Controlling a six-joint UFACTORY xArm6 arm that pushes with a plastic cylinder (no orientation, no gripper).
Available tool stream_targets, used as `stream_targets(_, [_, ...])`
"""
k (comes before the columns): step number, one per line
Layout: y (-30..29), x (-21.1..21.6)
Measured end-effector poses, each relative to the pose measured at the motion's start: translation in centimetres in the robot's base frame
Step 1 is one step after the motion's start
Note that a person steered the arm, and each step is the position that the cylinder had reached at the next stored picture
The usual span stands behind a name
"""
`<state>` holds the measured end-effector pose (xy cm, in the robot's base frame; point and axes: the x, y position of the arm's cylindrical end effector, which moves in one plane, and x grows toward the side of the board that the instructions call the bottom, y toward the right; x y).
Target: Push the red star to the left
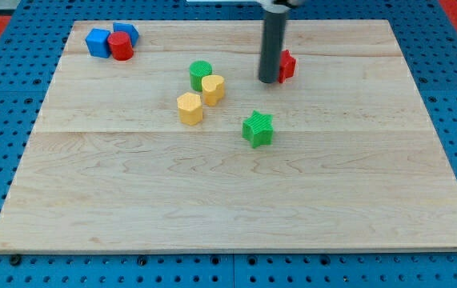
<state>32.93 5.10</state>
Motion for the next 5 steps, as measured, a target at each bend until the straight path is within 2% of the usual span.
stream_targets(3, [14.6, -0.6])
stream_targets(4, [16.9, -4.0])
stream_targets(5, [11.0, -5.4])
